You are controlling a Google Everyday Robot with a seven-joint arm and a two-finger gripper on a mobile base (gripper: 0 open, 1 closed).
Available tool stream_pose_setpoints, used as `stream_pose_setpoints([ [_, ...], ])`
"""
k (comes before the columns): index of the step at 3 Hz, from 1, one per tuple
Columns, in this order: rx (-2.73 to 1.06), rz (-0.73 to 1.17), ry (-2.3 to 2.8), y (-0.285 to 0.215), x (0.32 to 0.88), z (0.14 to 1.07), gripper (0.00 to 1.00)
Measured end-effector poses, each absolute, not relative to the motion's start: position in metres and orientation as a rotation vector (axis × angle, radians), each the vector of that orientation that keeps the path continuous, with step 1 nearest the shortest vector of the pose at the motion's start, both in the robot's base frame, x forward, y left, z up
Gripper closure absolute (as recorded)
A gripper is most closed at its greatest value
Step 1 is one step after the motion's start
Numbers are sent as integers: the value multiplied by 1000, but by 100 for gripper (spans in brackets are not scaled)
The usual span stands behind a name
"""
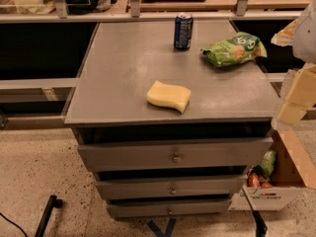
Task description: Move pepsi can near sponge
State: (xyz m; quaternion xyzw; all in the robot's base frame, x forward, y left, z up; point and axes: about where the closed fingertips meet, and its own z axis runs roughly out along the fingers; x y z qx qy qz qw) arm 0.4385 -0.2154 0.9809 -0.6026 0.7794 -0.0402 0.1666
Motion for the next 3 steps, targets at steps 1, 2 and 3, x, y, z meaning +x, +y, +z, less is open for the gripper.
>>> stream_pose_setpoints([
  [1,-1715,-115,2218,-215,439,981,0],
  [2,-1713,-131,2195,-212,452,981,0],
  [3,-1731,-122,2140,-202,487,978,0],
])
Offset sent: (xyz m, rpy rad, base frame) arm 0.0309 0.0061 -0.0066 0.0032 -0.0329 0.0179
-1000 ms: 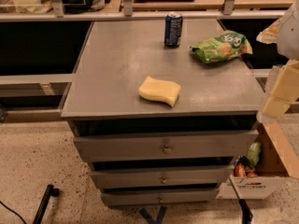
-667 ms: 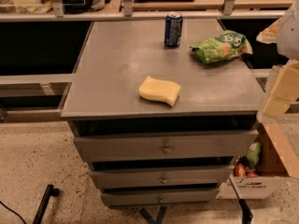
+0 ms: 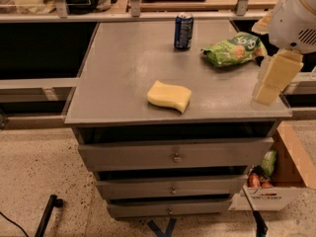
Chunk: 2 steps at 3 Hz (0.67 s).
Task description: Move pepsi can near sponge
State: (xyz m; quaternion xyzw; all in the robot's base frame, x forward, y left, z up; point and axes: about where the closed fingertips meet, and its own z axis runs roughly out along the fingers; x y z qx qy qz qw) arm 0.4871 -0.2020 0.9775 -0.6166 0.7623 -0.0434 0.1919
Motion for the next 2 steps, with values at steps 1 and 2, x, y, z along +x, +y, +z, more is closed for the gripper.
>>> stream_pose_setpoints([
  [1,-1721,-85,2092,-190,538,972,0],
  [2,-1688,-24,2062,-180,594,966,0],
])
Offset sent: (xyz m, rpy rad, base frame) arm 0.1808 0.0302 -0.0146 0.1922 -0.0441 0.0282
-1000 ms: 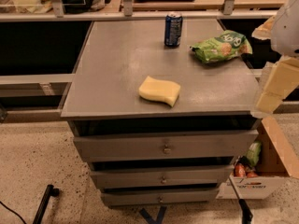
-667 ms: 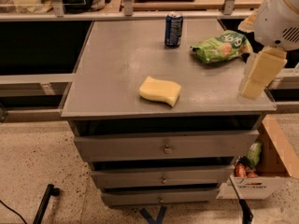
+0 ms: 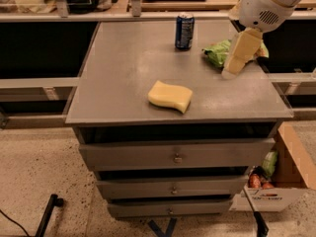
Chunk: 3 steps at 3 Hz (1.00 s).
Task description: Move pepsi can near sponge
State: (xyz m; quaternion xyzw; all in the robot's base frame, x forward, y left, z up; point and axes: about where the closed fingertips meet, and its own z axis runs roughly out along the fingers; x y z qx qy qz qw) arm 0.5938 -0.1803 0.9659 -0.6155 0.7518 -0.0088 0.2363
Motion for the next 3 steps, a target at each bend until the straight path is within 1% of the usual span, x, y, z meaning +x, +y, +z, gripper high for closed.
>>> stream_pose_setpoints([
  [1,-1585,65,2047,-172,639,962,0],
  [3,-1368,223,2001,-146,710,952,0],
])
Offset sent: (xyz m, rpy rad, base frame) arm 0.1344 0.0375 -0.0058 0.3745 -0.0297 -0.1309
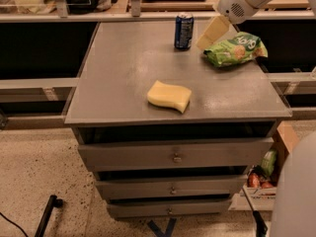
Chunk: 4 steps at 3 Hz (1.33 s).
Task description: Move pepsi can near sponge
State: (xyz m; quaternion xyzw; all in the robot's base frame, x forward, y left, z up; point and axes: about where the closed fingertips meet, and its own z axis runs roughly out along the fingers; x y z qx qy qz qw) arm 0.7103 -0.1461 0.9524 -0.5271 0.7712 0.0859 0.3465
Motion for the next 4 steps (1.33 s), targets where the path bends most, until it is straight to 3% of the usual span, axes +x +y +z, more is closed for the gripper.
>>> stream_pose_setpoints([
  [3,-1145,105,1916,-160,796,941,0],
  [4,-1145,106,1916,-160,796,941,0],
])
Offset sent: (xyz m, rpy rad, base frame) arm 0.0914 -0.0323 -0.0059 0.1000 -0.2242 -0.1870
